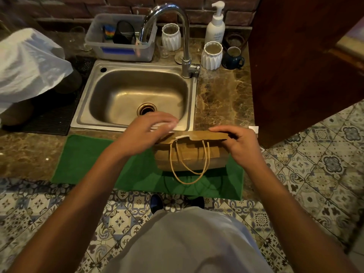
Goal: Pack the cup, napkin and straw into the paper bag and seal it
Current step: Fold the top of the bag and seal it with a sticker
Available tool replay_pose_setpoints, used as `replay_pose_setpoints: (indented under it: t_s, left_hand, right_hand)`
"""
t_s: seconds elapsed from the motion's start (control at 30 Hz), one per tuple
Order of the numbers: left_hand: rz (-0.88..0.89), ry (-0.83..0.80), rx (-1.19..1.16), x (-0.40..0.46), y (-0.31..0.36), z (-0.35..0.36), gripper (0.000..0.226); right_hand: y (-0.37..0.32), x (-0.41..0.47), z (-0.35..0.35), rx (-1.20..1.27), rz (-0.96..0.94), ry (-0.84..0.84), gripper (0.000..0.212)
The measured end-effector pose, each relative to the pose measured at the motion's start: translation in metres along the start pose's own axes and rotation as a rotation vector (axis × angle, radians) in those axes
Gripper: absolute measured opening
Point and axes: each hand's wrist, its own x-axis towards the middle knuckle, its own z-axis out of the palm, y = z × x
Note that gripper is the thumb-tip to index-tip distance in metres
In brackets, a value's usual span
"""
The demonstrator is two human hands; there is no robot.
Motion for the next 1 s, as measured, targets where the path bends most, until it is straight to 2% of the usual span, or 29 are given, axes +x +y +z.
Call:
replay_pose_setpoints:
  t_s: [0.07,0.13,0.23,0.33,0.4,0.47,0.53,0.63,0.73,0.83,0.9,1.0]
  left_hand:
    - [0.038,-0.174,0.164,0.011,0.003,0.012,0.040]
    - [0.006,-0.253,0.189,0.014,0.001,0.020,0.045]
    - [0.000,-0.235,0.224,0.014,-0.001,0.028,0.034]
    - [0.036,-0.180,0.252,0.014,-0.001,0.031,0.027]
    - [0.050,-0.163,0.278,0.017,0.001,0.033,0.026]
    - [0.077,-0.150,0.305,0.017,0.005,0.035,0.030]
    - [0.107,-0.130,0.320,0.015,0.009,0.037,0.034]
    - [0.096,-0.097,0.328,0.012,0.007,0.040,0.027]
    - [0.011,-0.077,0.253,0.007,0.001,0.037,0.024]
    - [-0.036,-0.102,0.148,0.002,-0.006,0.034,0.018]
    - [-0.048,-0.069,0.112,-0.002,-0.009,0.037,0.005]
    - [-0.073,0.003,0.114,-0.005,-0.006,0.044,0.014]
  right_hand:
    - [0.002,-0.002,0.002,-0.012,-0.022,0.047,0.029]
    - [0.004,-0.007,0.004,-0.039,-0.027,0.079,0.031]
    - [0.001,-0.011,0.002,-0.094,0.010,0.037,0.042]
    - [-0.014,-0.007,-0.012,-0.334,0.037,-0.202,0.050]
    - [-0.026,-0.002,-0.018,-0.402,0.017,-0.300,0.057]
    - [-0.030,0.004,-0.015,-0.430,-0.026,-0.302,0.056]
    - [-0.026,0.014,-0.006,-0.559,-0.055,-0.318,0.055]
    - [-0.015,0.023,0.005,-0.644,-0.067,-0.369,0.051]
    - [-0.006,0.021,0.009,-0.621,-0.139,-0.283,0.032]
    - [0.000,0.019,0.007,-0.588,-0.178,-0.201,0.027]
    - [0.003,0.018,0.005,-0.509,-0.168,-0.174,0.026]
    - [0.002,0.019,-0.001,-0.292,-0.066,-0.053,0.021]
